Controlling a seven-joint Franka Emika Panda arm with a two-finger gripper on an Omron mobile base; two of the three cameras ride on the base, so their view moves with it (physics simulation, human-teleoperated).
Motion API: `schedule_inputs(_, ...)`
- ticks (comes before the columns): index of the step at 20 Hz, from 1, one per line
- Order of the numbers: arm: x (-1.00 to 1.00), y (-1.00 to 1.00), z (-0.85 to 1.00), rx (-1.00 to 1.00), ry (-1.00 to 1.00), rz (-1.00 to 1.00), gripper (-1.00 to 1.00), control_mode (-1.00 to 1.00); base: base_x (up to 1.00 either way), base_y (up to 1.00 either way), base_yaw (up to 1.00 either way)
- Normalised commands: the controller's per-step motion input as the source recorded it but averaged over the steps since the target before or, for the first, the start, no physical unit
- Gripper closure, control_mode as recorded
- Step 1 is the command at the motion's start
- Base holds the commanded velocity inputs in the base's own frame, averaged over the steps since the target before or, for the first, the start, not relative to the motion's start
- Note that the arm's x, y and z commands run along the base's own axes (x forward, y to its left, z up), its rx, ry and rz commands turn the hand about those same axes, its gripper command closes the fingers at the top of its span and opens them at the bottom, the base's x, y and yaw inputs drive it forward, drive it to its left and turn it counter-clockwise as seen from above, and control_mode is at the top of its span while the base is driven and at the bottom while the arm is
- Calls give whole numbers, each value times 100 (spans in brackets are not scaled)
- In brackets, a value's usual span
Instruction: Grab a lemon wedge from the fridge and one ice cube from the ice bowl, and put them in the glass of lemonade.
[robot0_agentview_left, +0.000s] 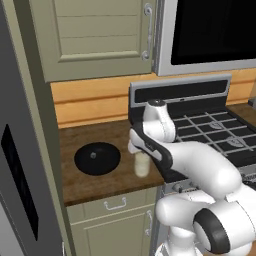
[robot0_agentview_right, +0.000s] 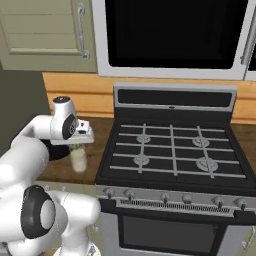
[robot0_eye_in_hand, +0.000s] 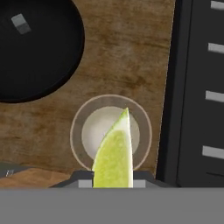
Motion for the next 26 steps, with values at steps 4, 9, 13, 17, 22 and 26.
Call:
schedule_inputs(4, 29, 0, 0, 0, 0, 0, 100, -100, 0, 0, 0)
schedule_inputs(9, 9, 0, 0, 0, 0, 0, 100, -100, 0, 0, 0)
schedule_inputs(13, -14, 0, 0, 0, -2, 1, 100, -100, 0, 0, 0)
schedule_inputs(17, -7, 0, 0, 0, -2, 0, 100, -100, 0, 0, 0)
schedule_inputs(22, 0, 0, 0, 0, 0, 0, -100, -100, 0, 0, 0)
schedule_inputs(26, 0, 0, 0, 0, 0, 0, -100, -100, 0, 0, 0)
